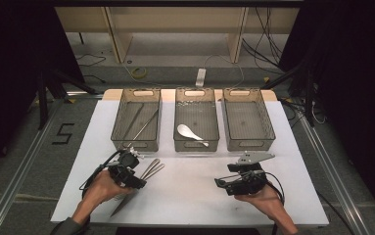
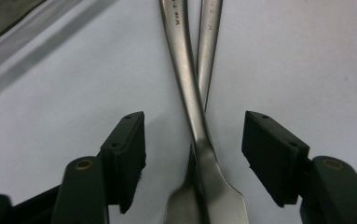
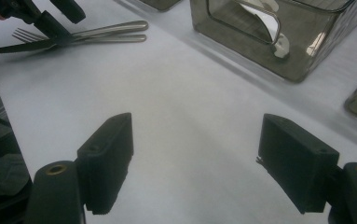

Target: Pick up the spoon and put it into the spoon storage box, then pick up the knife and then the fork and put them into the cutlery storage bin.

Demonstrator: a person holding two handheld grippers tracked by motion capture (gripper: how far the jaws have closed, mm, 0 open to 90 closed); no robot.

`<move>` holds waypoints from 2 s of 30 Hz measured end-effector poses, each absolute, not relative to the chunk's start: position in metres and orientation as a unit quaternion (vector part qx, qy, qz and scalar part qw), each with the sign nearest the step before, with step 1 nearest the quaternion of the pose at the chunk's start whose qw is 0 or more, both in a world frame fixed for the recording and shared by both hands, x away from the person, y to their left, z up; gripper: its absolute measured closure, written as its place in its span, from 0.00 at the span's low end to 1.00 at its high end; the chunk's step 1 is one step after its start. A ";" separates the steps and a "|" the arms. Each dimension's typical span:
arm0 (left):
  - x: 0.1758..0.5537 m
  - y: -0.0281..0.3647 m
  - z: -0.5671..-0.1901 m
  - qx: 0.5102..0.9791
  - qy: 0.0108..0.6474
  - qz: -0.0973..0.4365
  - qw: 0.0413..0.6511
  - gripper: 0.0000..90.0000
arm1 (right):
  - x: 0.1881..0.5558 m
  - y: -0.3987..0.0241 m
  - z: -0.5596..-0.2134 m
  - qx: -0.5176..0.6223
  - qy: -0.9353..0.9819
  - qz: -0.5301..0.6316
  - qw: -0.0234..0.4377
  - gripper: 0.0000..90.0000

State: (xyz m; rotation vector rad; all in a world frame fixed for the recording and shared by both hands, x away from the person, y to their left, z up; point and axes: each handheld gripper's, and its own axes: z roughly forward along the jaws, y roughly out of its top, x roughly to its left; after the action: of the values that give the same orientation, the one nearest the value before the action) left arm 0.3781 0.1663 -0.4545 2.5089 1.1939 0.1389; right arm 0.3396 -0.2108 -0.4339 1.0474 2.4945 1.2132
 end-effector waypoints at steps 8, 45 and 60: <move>0.380 0.164 -0.458 0.892 0.417 0.043 0.166 0.52 | 0.335 -0.213 -0.435 0.354 0.838 0.406 0.086 0.30; 0.380 0.163 -0.463 0.903 0.404 0.045 0.137 0.82 | 0.334 -0.211 -0.435 0.348 0.843 0.401 0.088 0.31; 0.378 0.165 -0.455 0.900 0.404 0.049 0.158 0.88 | 0.335 -0.212 -0.434 0.349 0.842 0.402 0.089 0.31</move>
State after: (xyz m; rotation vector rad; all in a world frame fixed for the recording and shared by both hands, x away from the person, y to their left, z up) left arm 0.3784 0.1652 -0.4552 2.5739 1.1554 0.1393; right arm 0.3348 -0.2121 -0.4342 1.0383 2.5050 1.1968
